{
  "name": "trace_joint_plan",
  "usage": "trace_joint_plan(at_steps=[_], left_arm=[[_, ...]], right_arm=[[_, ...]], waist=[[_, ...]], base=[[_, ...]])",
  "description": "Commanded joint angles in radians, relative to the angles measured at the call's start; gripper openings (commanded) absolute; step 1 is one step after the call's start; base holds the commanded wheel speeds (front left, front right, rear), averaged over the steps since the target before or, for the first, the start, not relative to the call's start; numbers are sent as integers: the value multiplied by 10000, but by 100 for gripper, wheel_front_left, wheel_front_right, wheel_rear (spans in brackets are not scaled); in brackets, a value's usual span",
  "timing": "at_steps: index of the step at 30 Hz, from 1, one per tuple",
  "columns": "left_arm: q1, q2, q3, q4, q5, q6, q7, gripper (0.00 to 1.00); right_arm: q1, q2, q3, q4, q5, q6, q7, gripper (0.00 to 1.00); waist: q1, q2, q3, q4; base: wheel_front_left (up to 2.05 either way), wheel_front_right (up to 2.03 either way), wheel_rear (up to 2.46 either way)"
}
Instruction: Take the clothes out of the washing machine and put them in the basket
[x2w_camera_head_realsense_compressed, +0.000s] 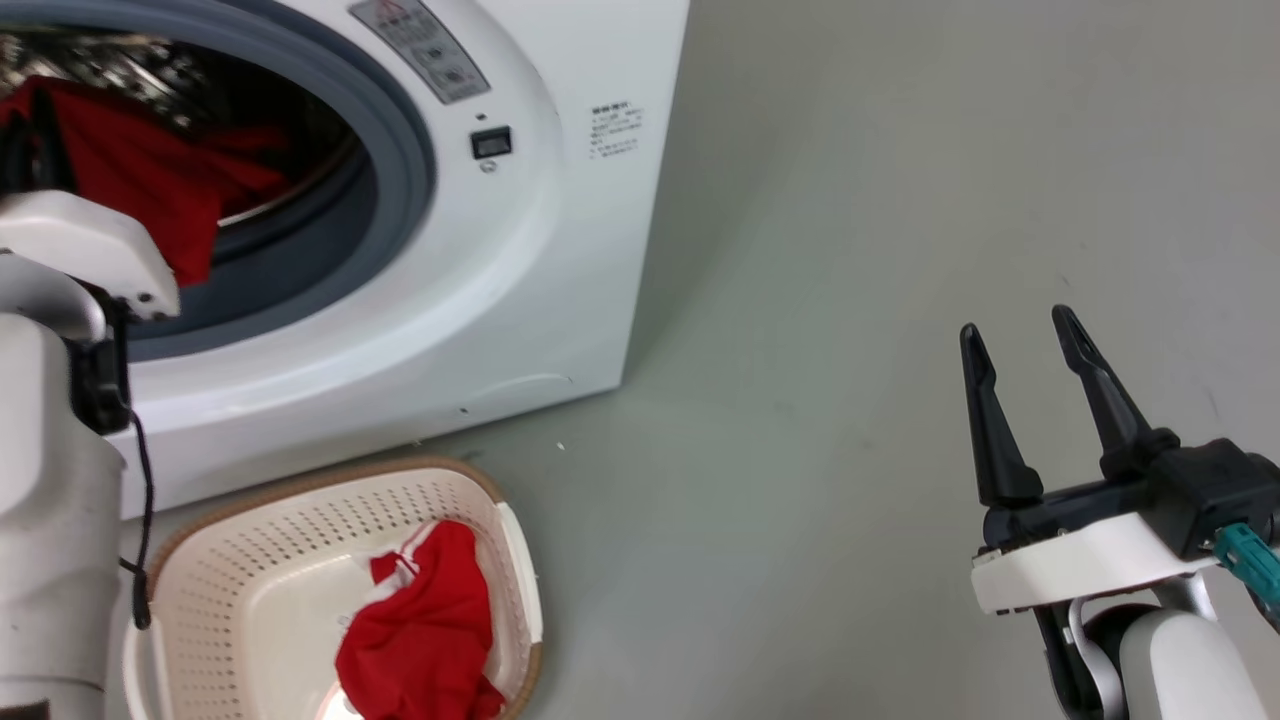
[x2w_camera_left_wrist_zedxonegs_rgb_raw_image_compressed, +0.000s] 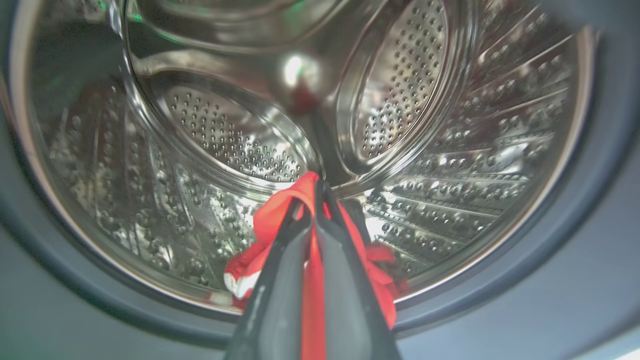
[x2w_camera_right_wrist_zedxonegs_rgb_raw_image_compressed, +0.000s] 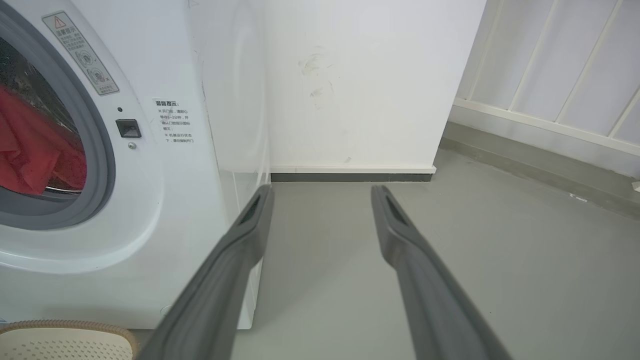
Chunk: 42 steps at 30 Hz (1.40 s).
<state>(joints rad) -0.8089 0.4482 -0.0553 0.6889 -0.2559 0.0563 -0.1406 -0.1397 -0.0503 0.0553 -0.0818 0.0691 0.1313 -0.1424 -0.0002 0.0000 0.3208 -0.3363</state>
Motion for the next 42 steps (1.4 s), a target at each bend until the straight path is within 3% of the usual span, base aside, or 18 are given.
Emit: trace_joint_plan(at_steps=[1, 10, 23, 28, 34, 42], left_arm=[[193, -57, -30, -187, -13, 41, -69, 0], [1921, -691, -370, -2756, -228, 247, 485, 0], [4431, -898, -927, -8325, 55, 1081, 2071, 0], [5285, -959, -1170, -9726, 233, 1363, 2365, 0], [6666, -1197, -1315, -10080, -78, 1641, 2570, 0], [8045, -1695, -1152, -8574, -726, 1865, 1973, 0]], right_arm=[[150, 0, -29, -83, -51, -9, 37, 100], [892, 2, -244, -578, -223, -10, 550, 100], [1472, 3, -372, -1238, -301, -9, 1066, 100], [1602, 2, -395, -1341, -332, -9, 1163, 100], [1560, 2, -377, -1409, -411, -9, 1243, 100], [1298, 2, -246, -1541, -450, -9, 1261, 100]], waist=[[2, 0, -565, 412], [2, 0, -1722, 1155], [2, 0, -2335, 2157], [2, 0, -2405, 2518], [2, 0, -2409, 2769], [2, 0, -1769, 2679]], base=[[0, 0, 0], [0, 0, 0], [0, 0, 0], [0, 0, 0], [0, 0, 0], [0, 0, 0]])
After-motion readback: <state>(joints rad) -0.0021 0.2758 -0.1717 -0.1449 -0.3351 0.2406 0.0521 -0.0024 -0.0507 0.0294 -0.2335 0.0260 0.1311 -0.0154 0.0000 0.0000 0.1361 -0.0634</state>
